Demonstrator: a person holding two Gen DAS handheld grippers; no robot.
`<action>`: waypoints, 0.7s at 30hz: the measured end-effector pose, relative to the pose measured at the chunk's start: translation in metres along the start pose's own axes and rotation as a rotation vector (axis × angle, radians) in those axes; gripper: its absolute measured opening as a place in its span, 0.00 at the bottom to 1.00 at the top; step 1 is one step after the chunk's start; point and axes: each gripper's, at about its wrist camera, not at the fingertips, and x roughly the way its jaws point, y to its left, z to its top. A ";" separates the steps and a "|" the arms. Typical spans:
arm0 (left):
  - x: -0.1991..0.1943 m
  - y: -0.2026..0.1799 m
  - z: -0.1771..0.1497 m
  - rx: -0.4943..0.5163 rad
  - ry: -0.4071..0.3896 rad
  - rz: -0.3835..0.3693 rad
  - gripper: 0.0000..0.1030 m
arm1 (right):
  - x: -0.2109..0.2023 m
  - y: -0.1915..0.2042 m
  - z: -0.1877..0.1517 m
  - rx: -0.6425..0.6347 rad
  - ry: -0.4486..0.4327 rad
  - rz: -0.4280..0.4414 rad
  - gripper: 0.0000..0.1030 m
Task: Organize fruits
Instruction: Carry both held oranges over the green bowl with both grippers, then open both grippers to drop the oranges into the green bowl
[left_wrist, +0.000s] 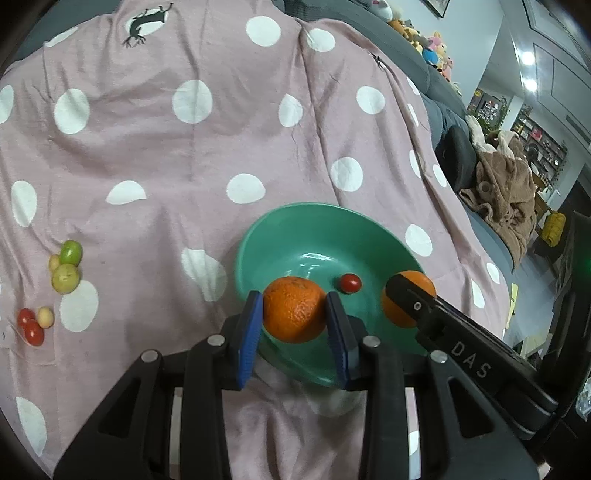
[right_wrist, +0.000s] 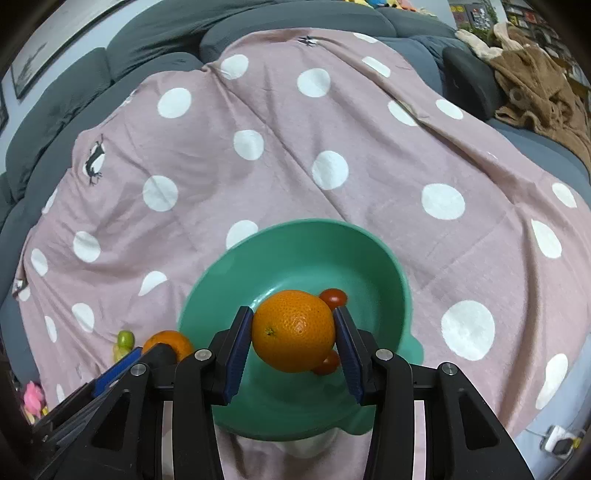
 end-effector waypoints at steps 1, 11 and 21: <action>0.002 -0.001 0.000 0.002 0.000 -0.007 0.33 | 0.001 -0.001 0.000 0.004 0.002 -0.002 0.44; 0.018 -0.008 -0.003 0.012 0.034 -0.023 0.33 | 0.007 -0.013 0.000 0.037 0.024 -0.033 0.44; 0.029 -0.005 -0.006 0.002 0.064 -0.031 0.34 | 0.015 -0.019 0.000 0.056 0.057 -0.062 0.45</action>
